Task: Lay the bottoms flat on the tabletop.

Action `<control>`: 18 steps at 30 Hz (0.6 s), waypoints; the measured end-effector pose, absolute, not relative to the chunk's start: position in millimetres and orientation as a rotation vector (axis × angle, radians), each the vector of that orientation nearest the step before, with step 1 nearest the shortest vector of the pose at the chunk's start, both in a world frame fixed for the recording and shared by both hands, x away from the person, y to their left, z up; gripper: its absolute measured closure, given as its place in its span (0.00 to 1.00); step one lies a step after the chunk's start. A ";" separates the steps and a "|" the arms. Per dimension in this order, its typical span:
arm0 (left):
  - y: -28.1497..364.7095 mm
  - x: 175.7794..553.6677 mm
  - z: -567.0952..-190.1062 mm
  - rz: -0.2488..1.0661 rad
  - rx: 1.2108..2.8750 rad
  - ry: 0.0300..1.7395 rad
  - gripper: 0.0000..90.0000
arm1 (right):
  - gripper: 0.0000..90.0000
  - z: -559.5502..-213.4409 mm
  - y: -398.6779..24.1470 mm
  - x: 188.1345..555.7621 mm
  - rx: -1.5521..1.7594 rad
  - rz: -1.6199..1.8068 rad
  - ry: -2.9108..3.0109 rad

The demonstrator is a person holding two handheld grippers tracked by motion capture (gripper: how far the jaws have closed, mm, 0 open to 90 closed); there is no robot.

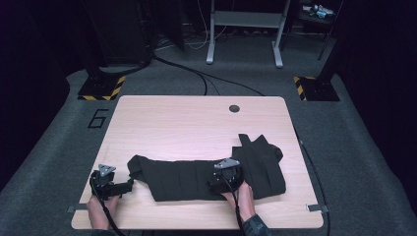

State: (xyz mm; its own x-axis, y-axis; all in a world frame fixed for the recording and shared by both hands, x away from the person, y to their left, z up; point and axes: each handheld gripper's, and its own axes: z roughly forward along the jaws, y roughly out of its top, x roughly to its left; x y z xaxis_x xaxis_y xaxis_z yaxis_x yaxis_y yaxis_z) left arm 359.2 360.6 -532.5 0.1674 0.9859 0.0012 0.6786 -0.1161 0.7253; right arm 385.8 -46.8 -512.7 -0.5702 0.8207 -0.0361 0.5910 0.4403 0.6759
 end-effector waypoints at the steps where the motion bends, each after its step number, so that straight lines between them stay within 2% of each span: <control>1: 360.7 359.2 -532.6 0.677 1.863 1.572 0.02 | 0.15 -512.6 -44.9 384.9 1.200 0.888 2.343; 11: 360.4 359.2 -532.6 0.677 1.860 1.572 0.02 | 0.16 -511.1 -37.1 381.1 1.177 0.904 2.343; 18: 360.6 359.1 -532.6 0.676 1.860 1.573 0.03 | 0.16 -493.1 -44.0 368.4 1.121 0.953 2.303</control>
